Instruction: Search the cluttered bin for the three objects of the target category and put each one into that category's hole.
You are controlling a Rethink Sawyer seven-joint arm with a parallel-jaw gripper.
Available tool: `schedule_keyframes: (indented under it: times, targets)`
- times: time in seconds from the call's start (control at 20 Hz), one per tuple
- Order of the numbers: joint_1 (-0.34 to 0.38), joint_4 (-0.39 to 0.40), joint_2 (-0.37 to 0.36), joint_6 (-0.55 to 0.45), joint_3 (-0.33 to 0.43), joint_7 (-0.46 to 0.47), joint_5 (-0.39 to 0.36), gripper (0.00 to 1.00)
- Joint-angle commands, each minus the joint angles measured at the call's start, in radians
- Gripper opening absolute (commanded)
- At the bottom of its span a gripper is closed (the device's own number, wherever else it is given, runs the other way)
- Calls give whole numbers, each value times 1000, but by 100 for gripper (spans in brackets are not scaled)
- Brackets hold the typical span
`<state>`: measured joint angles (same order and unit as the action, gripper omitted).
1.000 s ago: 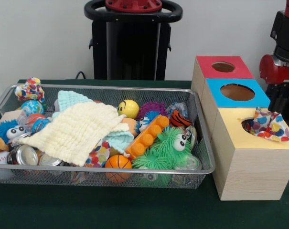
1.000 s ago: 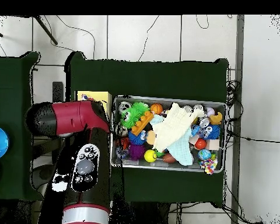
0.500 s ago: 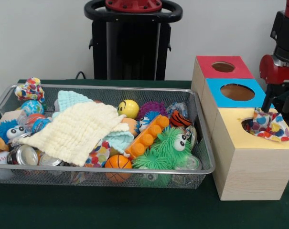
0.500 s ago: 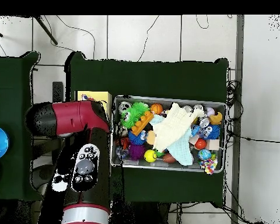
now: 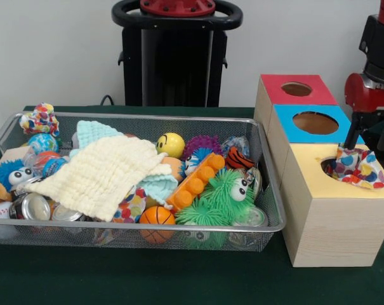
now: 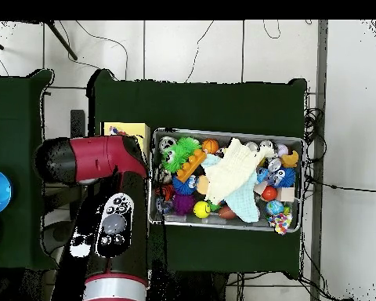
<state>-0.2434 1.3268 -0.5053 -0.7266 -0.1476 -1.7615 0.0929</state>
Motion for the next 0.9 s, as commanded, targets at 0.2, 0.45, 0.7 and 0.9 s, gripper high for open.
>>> schedule_keyframes:
  times: [0.2,0.45,0.7,0.9]
  targets:
    - [13,-14,49,-102,26,-195,17,100]
    - [16,-72,89,-87,22,-204,16,100]
    - [13,-62,79,-65,21,-203,15,100]
    - [12,-59,78,-53,20,-203,14,100]
